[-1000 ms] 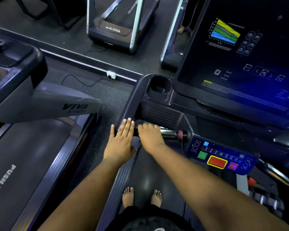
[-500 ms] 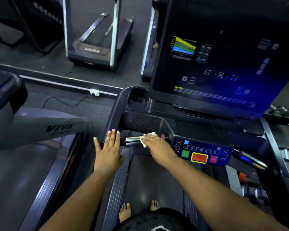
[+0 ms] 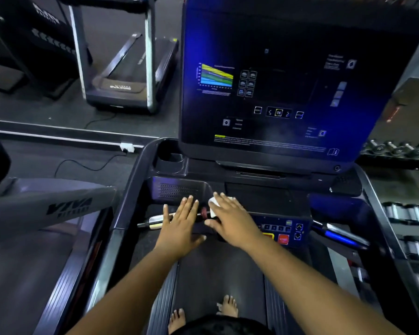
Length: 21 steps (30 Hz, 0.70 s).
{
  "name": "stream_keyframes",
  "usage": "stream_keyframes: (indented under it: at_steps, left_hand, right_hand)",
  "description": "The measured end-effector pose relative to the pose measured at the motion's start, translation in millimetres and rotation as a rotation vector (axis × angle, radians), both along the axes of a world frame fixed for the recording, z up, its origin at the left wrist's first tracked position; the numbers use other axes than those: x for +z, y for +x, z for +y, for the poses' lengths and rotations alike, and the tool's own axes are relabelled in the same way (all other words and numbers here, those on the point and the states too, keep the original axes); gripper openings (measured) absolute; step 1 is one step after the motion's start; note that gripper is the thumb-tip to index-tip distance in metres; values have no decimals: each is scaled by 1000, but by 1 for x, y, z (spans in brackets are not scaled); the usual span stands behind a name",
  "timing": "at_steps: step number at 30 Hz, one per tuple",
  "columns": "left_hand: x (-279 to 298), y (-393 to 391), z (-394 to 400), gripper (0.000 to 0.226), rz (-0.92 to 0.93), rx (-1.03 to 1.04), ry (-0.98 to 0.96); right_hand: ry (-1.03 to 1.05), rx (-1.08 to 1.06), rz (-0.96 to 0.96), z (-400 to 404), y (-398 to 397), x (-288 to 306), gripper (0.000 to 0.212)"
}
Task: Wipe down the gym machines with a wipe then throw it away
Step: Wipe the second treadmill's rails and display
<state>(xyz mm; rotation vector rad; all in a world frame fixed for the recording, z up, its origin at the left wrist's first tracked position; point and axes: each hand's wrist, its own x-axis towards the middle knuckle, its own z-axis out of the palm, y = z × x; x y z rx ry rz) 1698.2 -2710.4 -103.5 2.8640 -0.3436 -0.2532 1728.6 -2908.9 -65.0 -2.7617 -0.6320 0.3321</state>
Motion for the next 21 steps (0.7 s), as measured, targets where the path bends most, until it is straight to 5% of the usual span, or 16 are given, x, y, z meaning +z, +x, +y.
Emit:
stream_keyframes:
  at_steps: [3,11,17,21]
  left_hand:
    - [5,10,-16,109,82,-5,25]
    - [14,36,-32,126,228,-25,-32]
    - [16,50,-47,151,279,-97,-70]
    - [13,56,-47,154,280,-88,-57]
  right_hand:
    - [-39,-20,166,10,28,9,110]
    - [-33,38,322,-17,66,2,114]
    - [-146,-158,324,-103,53,12,134]
    - [-175,-326,234,-76,40,8,149]
